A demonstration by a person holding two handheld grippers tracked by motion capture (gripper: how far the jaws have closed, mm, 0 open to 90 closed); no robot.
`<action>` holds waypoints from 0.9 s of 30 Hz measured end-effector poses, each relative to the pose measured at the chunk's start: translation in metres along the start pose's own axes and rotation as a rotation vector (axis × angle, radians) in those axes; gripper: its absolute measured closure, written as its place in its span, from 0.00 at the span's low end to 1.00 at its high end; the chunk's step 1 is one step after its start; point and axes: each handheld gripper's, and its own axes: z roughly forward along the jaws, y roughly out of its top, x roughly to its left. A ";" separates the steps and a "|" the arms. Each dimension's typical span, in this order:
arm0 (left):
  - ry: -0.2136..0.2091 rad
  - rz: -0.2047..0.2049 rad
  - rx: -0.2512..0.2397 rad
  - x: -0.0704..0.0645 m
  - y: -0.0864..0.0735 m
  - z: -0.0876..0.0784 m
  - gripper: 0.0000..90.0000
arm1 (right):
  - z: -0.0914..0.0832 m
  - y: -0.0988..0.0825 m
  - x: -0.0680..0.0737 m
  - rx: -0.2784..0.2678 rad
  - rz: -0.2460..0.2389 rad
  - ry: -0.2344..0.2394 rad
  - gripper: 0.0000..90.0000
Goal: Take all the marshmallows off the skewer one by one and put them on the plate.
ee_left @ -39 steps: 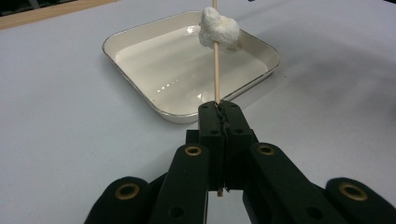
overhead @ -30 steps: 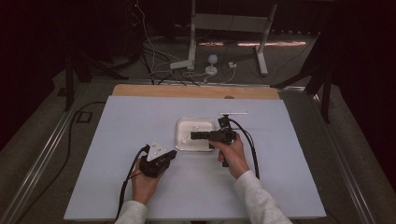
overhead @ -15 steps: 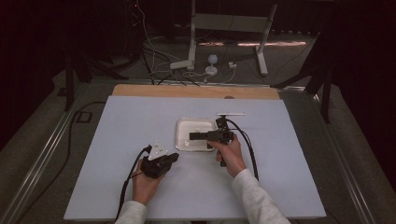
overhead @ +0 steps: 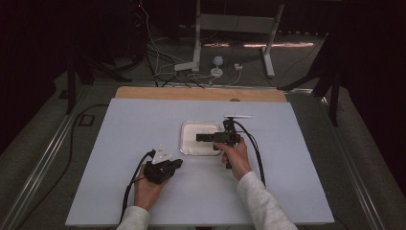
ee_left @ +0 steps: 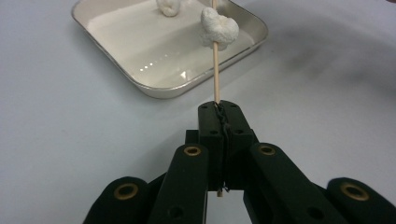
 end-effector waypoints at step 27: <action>0.004 -0.117 -0.169 -0.001 0.001 -0.007 1.00 | 0.034 -0.036 0.030 0.031 -0.071 0.067 0.79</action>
